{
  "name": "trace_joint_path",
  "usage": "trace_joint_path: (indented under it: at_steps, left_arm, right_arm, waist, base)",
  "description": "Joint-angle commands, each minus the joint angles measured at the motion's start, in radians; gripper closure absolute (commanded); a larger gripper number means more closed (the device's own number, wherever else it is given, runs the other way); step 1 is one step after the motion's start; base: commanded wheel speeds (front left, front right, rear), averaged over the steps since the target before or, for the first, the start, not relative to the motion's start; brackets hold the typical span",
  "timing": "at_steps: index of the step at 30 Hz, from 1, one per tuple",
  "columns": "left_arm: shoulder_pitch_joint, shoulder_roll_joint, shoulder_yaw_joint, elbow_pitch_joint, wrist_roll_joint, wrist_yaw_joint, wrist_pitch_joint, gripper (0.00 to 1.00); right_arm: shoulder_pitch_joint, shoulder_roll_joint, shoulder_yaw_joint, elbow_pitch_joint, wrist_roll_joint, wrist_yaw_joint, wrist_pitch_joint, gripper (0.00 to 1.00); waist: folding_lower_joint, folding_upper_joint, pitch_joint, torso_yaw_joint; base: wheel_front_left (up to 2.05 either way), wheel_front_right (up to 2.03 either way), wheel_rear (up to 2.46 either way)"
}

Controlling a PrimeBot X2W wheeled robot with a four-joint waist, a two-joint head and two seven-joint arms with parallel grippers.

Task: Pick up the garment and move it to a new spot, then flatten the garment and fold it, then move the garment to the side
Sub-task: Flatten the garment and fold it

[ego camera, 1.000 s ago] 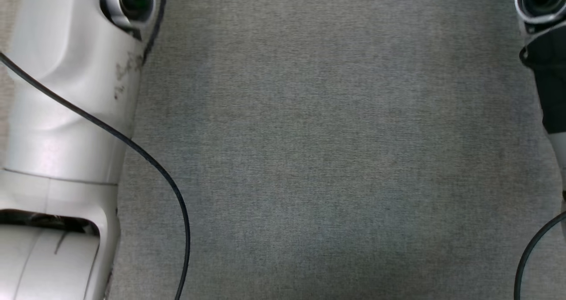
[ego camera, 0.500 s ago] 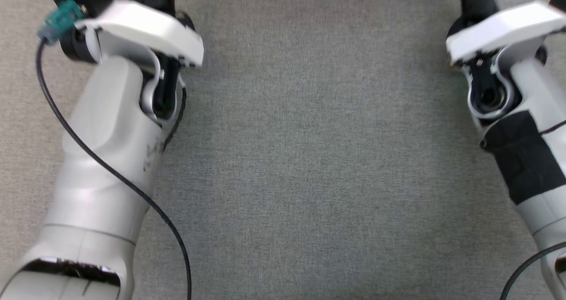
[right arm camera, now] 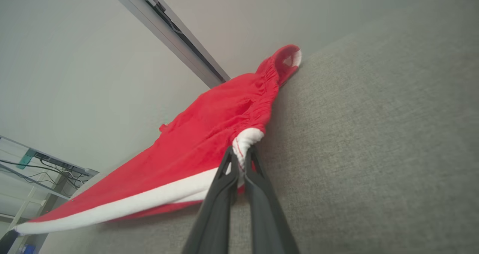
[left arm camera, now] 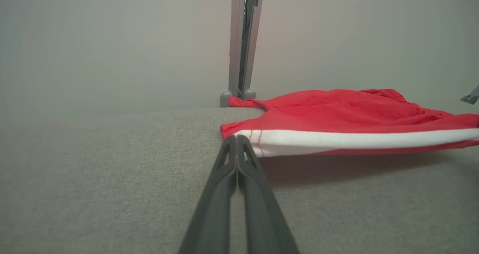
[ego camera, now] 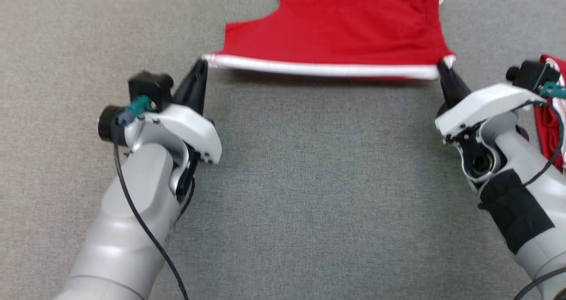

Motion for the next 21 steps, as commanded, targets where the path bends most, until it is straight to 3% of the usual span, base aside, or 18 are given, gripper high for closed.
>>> trace_joint_path:
  at_steps: [1, 13, 21]
  left_arm:
    - [0.022, 0.007, -0.006, 0.009, 0.022, -0.003, -0.003, 1.00]
    - [0.162, 0.057, -0.132, 0.112, 0.183, -0.034, -0.003, 1.00]
    - [0.222, 0.070, -0.198, 0.172, 0.220, -0.055, -0.003, 1.00]
  right_arm:
    - [0.022, -0.015, 0.015, 0.014, 0.004, 0.000, 0.010, 1.00]
    - [0.135, -0.046, 0.210, 0.066, -0.030, 0.000, 0.067, 1.00]
    - [0.211, -0.065, 0.298, 0.051, 0.002, 0.000, 0.144, 1.00]
  waist:
    - [-0.0001, 0.0000, -0.030, 0.001]
    - [-0.0001, 0.0000, -0.172, 0.005]
    - [-0.0001, 0.0000, -0.257, 0.013]
  base:
    - [0.00, 0.00, 0.00]
    - [0.00, 0.00, 0.00]
    - [0.00, 0.00, 0.00]
